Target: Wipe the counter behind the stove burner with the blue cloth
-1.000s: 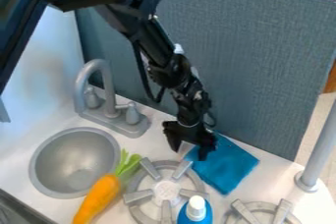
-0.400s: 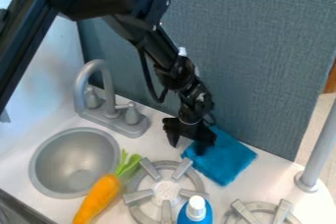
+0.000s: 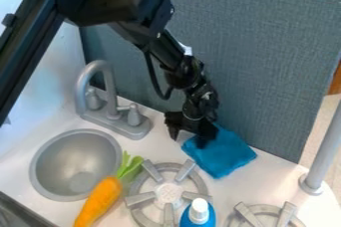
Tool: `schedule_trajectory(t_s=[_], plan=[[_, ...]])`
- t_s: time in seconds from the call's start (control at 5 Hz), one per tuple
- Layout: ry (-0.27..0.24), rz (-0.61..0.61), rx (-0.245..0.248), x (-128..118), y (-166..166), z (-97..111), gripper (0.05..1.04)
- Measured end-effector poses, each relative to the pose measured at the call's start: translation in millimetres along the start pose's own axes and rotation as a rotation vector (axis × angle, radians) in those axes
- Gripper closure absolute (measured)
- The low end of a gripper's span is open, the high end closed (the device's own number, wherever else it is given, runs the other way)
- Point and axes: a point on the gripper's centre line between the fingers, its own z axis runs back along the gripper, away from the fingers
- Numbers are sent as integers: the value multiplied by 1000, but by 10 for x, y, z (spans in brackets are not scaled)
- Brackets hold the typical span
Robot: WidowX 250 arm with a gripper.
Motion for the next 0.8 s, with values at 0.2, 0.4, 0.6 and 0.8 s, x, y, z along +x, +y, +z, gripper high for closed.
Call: schedule_trajectory(t_s=[0.2,0.4,0.6,0.8], plan=[[9,72,34,20,277,-45,82],[34,111,66,-47,568,-58,82],[44,109,79,-81,599,-44,82],[50,138,76,-59,631,-43,83]])
